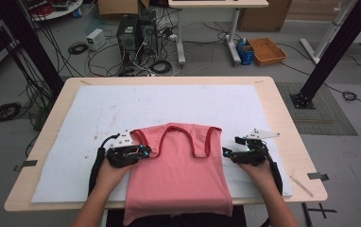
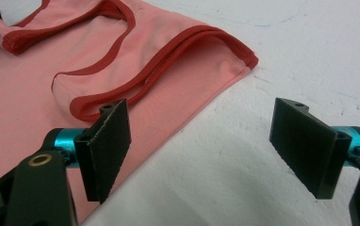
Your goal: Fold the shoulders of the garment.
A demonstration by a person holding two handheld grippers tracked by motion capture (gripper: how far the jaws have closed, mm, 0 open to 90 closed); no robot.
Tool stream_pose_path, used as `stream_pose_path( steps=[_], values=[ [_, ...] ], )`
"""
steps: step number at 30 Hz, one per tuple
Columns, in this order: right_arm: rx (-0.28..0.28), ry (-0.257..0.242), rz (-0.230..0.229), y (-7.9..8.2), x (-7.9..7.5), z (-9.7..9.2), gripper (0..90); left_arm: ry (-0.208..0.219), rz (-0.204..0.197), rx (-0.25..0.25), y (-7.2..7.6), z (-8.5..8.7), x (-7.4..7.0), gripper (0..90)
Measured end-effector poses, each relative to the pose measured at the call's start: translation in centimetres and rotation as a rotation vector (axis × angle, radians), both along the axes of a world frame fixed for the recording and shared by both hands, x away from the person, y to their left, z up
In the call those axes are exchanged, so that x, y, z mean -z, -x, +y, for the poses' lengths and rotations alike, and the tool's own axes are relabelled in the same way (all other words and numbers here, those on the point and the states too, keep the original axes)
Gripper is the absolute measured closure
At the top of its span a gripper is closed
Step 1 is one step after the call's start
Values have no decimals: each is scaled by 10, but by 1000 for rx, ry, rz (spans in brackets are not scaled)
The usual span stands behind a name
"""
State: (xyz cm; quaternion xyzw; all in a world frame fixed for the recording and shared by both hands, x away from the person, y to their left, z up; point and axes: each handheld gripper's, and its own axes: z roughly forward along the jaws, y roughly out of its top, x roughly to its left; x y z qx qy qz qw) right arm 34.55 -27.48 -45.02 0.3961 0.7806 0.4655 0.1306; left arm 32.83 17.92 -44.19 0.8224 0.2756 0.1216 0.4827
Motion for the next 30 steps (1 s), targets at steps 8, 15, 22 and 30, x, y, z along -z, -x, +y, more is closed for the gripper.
stream_pose_path(
  steps=[8, 15, 22, 30],
  values=[
    [0, 0, 5, 0, 0, 0, 209, -69, 22, 1, 6, 4, 7, 828],
    [1, -3, 6, -1, 0, 0, 210, -88, 42, 7, 8, 5, 8, 828],
    [-1, -2, 7, -1, 0, 0, 209, -70, 48, -13, 7, 7, 7, 725],
    [-6, 1, 7, -1, 0, 0, 209, 70, 6, -132, 3, 22, -2, 379]
  ],
)
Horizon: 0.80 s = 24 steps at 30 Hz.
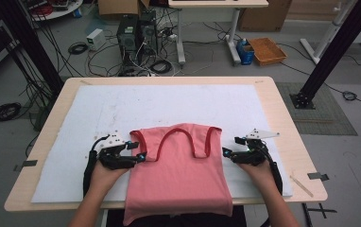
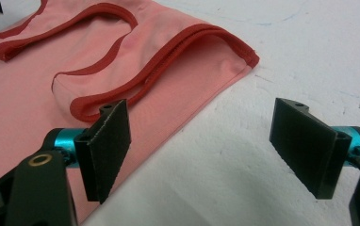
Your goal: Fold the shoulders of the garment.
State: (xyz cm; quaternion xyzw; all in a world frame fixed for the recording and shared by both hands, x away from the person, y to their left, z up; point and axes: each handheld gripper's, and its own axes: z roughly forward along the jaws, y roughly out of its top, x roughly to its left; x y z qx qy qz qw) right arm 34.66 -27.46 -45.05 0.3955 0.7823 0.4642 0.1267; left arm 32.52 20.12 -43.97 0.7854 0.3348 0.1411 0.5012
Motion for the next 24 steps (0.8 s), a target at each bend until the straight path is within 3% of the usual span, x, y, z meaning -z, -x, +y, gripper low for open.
stream_pose_path(
  steps=[7, 10, 15, 24],
  values=[
    [0, -22, 10, -1, 0, -2, 209, 61, -48, 1, -5, 6, -1, 235],
    [5, -41, 10, -1, -1, -4, 209, 75, -51, 12, -6, 6, -1, 217],
    [8, -45, -31, -3, -4, -4, 209, 86, -61, 5, -6, 8, -2, 193],
    [6, -57, -46, -1, -6, -4, 209, 91, -49, -12, -9, 11, -1, 194]
  ],
)
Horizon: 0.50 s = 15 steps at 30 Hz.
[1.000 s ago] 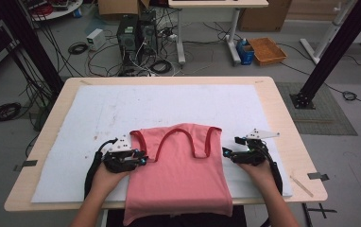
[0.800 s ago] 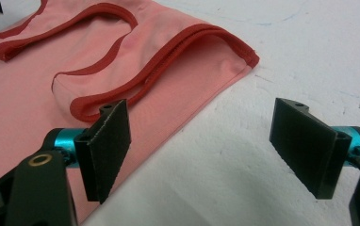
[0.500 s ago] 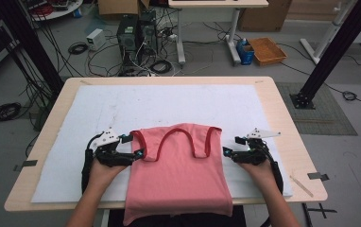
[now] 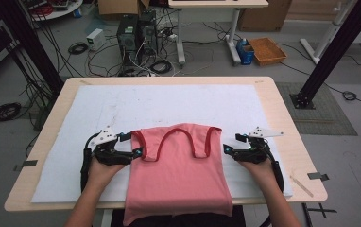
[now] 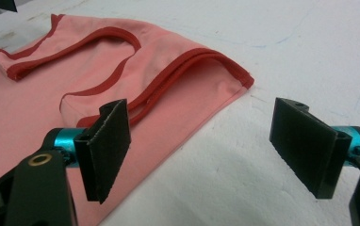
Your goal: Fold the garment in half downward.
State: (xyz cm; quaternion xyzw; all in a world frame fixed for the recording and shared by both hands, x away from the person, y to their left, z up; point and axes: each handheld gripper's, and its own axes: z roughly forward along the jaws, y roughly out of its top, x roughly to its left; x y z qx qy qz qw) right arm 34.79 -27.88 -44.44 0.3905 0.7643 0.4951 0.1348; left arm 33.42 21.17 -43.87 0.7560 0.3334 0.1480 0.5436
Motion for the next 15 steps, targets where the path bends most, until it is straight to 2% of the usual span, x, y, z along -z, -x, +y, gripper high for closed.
stream_pose_path(
  steps=[7, 12, 15],
  values=[
    [4, 6, -1, 0, -1, -1, 209, -30, 8, -40, -9, 2, 3, 194],
    [12, 25, -8, -5, -4, -2, 209, -53, 39, -75, -21, 6, 4, 194],
    [17, 34, -4, -10, -5, -1, 209, -47, 59, -97, -31, 10, 4, 194]
  ],
)
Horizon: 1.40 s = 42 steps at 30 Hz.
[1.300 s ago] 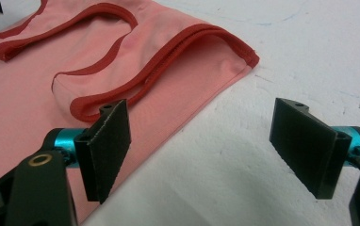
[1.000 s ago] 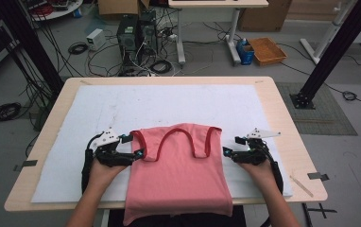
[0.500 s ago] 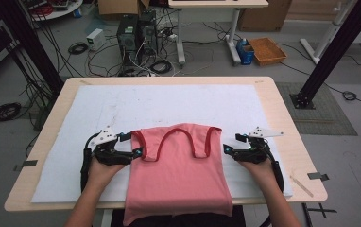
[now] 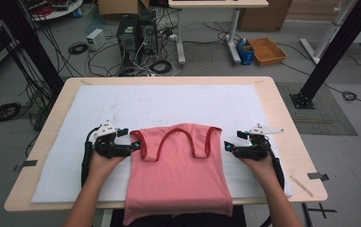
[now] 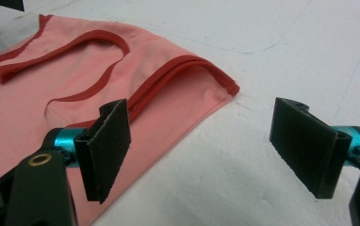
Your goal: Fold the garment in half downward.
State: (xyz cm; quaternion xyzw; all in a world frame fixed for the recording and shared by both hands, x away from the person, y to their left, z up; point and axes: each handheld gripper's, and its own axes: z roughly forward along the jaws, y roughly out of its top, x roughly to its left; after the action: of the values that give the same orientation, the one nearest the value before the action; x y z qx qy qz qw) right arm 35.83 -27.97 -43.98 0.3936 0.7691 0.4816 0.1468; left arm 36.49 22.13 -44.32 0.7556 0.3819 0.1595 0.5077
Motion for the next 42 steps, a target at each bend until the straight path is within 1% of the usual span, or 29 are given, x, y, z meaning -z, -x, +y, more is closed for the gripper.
stream_pose_path(
  steps=[2, 5, 7, 8, 10, 11, 13, 17, 20, 22, 24, 26, 27, 28, 29, 31, 33, 34, 35, 36, 39, 40, 42],
  values=[
    [5, 13, 5, -4, 0, 2, 209, -5, 21, -13, -6, 1, 1, 194],
    [3, 35, 21, -12, 2, 7, 209, 1, 39, -23, -14, 3, 4, 195],
    [5, 34, 26, -16, 4, 10, 209, -8, 52, -20, -17, 2, 6, 195],
    [2, 35, 27, -18, 5, 11, 209, -7, 65, -17, -19, 2, 6, 195],
    [4, 51, 49, -22, 6, 13, 209, -5, 65, -20, -20, 2, 6, 195],
    [4, 54, 47, -24, 6, 14, 209, -4, 73, -17, -21, 3, 6, 195],
    [2, 61, 57, -28, 5, 17, 209, -14, 95, -10, -24, 3, 6, 195],
    [5, 83, 67, -40, 5, 22, 210, -40, 121, -1, -28, 1, 7, 197],
    [5, 119, 95, -50, 7, 27, 215, -58, 140, -1, -32, 0, 8, 204],
    [4, 138, 91, -55, 8, 30, 230, -58, 154, -1, -34, 0, 8, 206],
    [5, 147, 97, -59, 10, 33, 243, -64, 158, -4, -36, 0, 8, 207],
    [-2, 173, 119, -62, 11, 37, 252, -84, 175, -9, -39, -1, 9, 214],
    [-6, 183, 127, -64, 11, 39, 263, -92, 177, -10, -39, -2, 9, 226],
    [-8, 194, 120, -65, 11, 40, 270, -101, 183, -13, -39, -3, 9, 251],
    [-11, 195, 120, -66, 11, 41, 292, -122, 183, -8, -40, -4, 9, 264],
    [-13, 220, 114, -67, 10, 44, 352, -145, 173, -4, -39, -5, 8, 271],
    [-22, 238, 103, -67, 10, 46, 420, -156, 166, -12, -39, -6, 8, 292],
    [-26, 245, 95, -66, 10, 46, 448, -169, 161, -10, -38, -6, 8, 318],
    [-30, 245, 97, -66, 9, 47, 488, -182, 153, -7, -37, -5, 8, 346],
    [-43, 239, 100, -66, 9, 47, 510, -185, 151, -12, -37, -6, 8, 371],
    [-34, 243, 95, -65, 10, 47, 523, -202, 144, -16, -35, -6, 7, 431],
    [-32, 242, 93, -65, 10, 47, 532, -200, 144, -17, -35, -6, 7, 448],
    [-27, 238, 91, -65, 10, 46, 572, -211, 139, -20, -35, -5, 7, 491]
  ],
)
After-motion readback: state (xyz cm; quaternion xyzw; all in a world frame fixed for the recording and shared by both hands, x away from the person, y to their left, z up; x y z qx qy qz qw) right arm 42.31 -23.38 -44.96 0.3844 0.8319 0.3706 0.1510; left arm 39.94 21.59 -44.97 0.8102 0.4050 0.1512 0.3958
